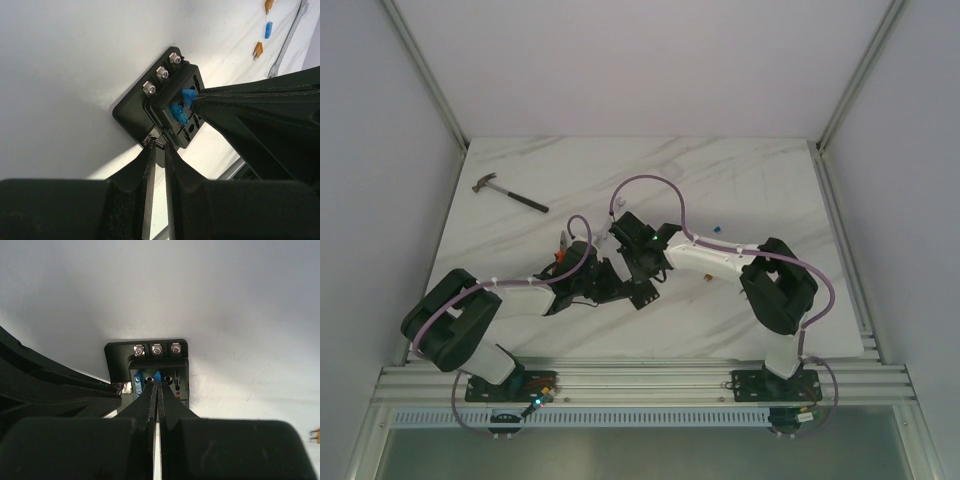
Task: Snap on the fuse box
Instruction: Install the fuse at the fuse box base, then pick up the fuse from the center of the board.
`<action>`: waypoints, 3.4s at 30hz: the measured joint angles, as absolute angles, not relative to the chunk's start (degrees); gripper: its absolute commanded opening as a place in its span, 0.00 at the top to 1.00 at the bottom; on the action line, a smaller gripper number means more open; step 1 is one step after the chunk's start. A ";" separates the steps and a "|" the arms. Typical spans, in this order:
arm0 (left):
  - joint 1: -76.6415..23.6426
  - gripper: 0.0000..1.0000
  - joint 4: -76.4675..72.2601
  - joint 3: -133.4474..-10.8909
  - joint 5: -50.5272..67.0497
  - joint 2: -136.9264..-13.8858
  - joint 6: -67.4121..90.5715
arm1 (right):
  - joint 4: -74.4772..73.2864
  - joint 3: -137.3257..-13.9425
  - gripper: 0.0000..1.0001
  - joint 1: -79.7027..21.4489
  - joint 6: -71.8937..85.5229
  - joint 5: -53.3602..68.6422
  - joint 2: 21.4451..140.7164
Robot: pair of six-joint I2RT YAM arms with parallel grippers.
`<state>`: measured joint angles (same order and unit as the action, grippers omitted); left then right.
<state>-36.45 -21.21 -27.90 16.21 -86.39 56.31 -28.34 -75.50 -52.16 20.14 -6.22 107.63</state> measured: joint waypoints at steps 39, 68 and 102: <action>-36.45 0.65 -18.96 -28.82 15.49 -85.97 55.00 | -29.95 -73.67 0.57 -50.48 18.37 -7.55 95.48; -33.63 0.01 -13.39 -28.47 9.54 -74.17 51.35 | -17.56 -73.30 0.34 -13.80 -1.83 1.65 107.83; -33.06 0.01 -12.34 -27.57 8.93 -73.17 51.33 | -19.20 -74.17 0.54 -13.82 -1.21 3.90 111.33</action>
